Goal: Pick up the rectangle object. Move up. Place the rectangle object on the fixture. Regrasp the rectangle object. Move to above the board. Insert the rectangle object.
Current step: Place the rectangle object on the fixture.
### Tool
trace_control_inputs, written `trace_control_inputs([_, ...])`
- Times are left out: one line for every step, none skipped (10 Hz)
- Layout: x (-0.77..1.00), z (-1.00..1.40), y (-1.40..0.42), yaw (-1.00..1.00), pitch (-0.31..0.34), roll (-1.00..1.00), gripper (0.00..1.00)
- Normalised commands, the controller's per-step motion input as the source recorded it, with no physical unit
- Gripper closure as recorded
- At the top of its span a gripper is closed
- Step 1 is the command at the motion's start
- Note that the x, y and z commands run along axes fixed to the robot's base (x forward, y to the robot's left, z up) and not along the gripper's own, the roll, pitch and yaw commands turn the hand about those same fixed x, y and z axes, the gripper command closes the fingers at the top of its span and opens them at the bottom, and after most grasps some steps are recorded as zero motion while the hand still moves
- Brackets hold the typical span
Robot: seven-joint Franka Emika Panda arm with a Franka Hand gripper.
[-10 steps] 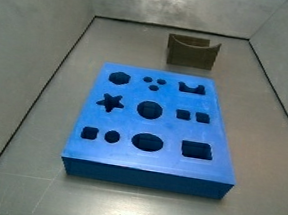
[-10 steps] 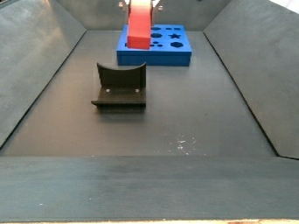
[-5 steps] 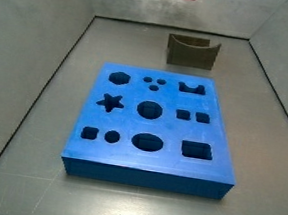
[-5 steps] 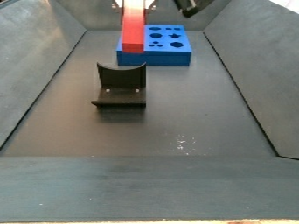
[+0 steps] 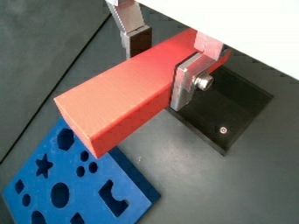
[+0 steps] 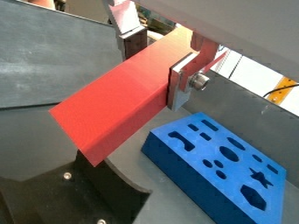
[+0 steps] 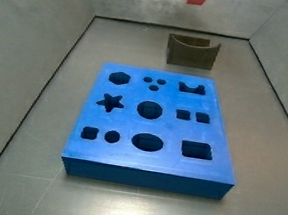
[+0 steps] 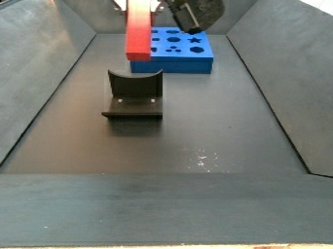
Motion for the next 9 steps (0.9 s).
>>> trace_control_inputs([0.18,-0.03,0.05,-0.08,0.041,-0.17,1.00])
trace_control_inputs([0.16,-1.00,0.14,0.05,0.235,-1.00,1.00])
trace_control_inputs([0.14,-1.00,0.14,0.05,0.238,-1.00,1.00])
trace_control_inputs([0.16,-1.00,0.14,-0.03,0.276,-1.00,1.00])
trace_control_inputs([0.18,-1.00,0.14,-0.09,0.308,-0.99,1.00])
trace_control_inputs([0.20,-1.00,0.14,-0.14,0.284,-0.84,1.00])
trace_control_inputs([0.22,-1.00,0.15,-0.19,0.247,-0.69,1.00])
trace_control_inputs([0.25,-1.00,0.15,-0.24,0.196,-0.48,1.00])
trace_control_inputs([0.28,-1.00,0.15,-0.26,0.150,-0.33,1.00])
